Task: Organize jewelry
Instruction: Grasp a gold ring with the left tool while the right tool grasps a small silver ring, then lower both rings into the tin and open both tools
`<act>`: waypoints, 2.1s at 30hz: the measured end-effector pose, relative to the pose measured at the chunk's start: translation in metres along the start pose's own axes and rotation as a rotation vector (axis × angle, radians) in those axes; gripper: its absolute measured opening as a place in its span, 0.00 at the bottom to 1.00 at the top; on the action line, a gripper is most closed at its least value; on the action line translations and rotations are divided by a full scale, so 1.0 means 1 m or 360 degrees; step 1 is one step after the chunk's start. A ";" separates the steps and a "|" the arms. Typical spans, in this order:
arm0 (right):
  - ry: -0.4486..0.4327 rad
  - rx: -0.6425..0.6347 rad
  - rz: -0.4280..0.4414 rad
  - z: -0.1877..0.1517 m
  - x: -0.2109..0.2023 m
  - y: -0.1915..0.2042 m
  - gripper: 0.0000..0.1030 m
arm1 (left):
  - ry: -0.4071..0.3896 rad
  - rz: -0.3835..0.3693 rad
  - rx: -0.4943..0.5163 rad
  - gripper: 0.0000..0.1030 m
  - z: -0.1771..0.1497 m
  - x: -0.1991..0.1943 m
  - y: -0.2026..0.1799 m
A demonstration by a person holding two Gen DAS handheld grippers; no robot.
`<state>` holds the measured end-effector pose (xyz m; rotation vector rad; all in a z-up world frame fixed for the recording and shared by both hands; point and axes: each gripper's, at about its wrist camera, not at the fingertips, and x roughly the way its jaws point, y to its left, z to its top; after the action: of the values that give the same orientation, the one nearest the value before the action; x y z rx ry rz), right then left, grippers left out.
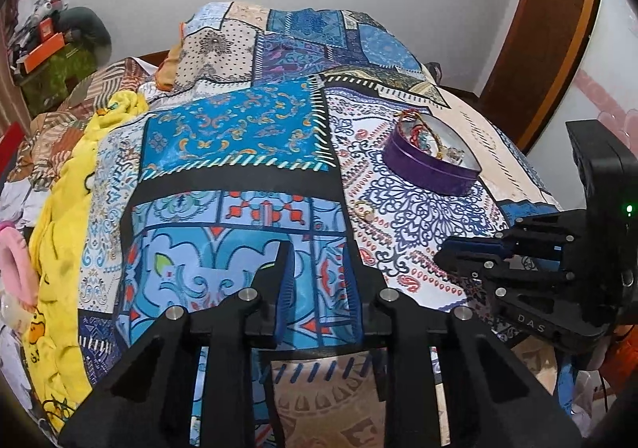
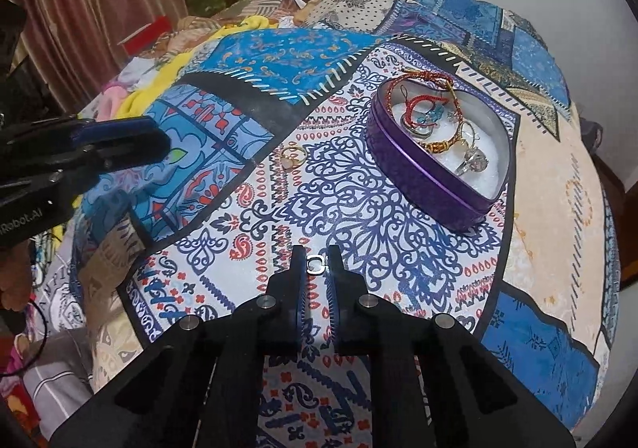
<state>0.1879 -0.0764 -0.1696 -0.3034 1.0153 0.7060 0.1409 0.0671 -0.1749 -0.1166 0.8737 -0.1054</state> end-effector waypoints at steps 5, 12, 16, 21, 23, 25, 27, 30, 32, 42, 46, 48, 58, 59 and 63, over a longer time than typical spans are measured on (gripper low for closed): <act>-0.0025 0.0042 0.0003 0.000 -0.007 -0.005 0.08 | 0.0048 -0.0065 0.0031 0.23 0.003 0.010 -0.010; -0.0123 0.0132 -0.0042 0.003 -0.025 -0.024 0.08 | 0.0109 -0.0121 0.0080 0.23 0.013 0.030 -0.022; -0.0173 0.0174 -0.0078 0.005 -0.033 -0.036 0.08 | 0.0141 -0.0132 0.0103 0.23 0.016 0.042 -0.029; -0.0206 0.0197 -0.0110 0.006 -0.036 -0.046 0.08 | 0.0218 -0.0104 0.0119 0.23 0.019 0.064 -0.034; -0.0202 0.0208 -0.0098 0.005 -0.033 -0.049 0.08 | 0.0227 -0.0105 0.0109 0.23 0.021 0.071 -0.033; -0.0198 0.0217 -0.0087 0.004 -0.031 -0.052 0.08 | 0.0219 -0.0106 0.0099 0.23 0.024 0.074 -0.033; -0.0197 0.0230 -0.0073 0.003 -0.030 -0.054 0.08 | 0.0219 -0.0108 0.0085 0.23 0.027 0.078 -0.032; -0.0205 0.0247 -0.0054 0.003 -0.030 -0.057 0.08 | 0.0209 -0.0109 0.0066 0.23 0.030 0.082 -0.029; -0.0213 0.0251 -0.0050 0.003 -0.032 -0.058 0.08 | 0.0199 -0.0102 0.0064 0.23 0.031 0.084 -0.028; -0.0216 0.0256 -0.0053 0.002 -0.033 -0.059 0.08 | 0.0159 -0.0051 0.0134 0.12 0.030 0.086 -0.032; -0.0227 0.0256 -0.0057 0.003 -0.036 -0.059 0.08 | 0.0153 -0.0036 0.0164 0.08 0.028 0.082 -0.035; -0.0239 0.0257 -0.0061 0.004 -0.039 -0.059 0.08 | 0.0147 -0.0039 0.0169 0.08 0.027 0.079 -0.035; -0.0319 0.0264 -0.0083 0.013 -0.054 -0.065 0.08 | 0.0026 -0.0080 0.0176 0.08 0.042 0.049 -0.043; -0.0330 0.0265 -0.0084 0.014 -0.056 -0.065 0.08 | 0.0011 -0.0090 0.0179 0.08 0.045 0.046 -0.045; -0.0368 0.0264 -0.0090 0.019 -0.062 -0.068 0.08 | -0.0029 -0.0125 0.0193 0.08 0.056 0.039 -0.054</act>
<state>0.2249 -0.1410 -0.1130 -0.1023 0.8358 0.5869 0.2064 0.0119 -0.1616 -0.0385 0.8428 -0.2298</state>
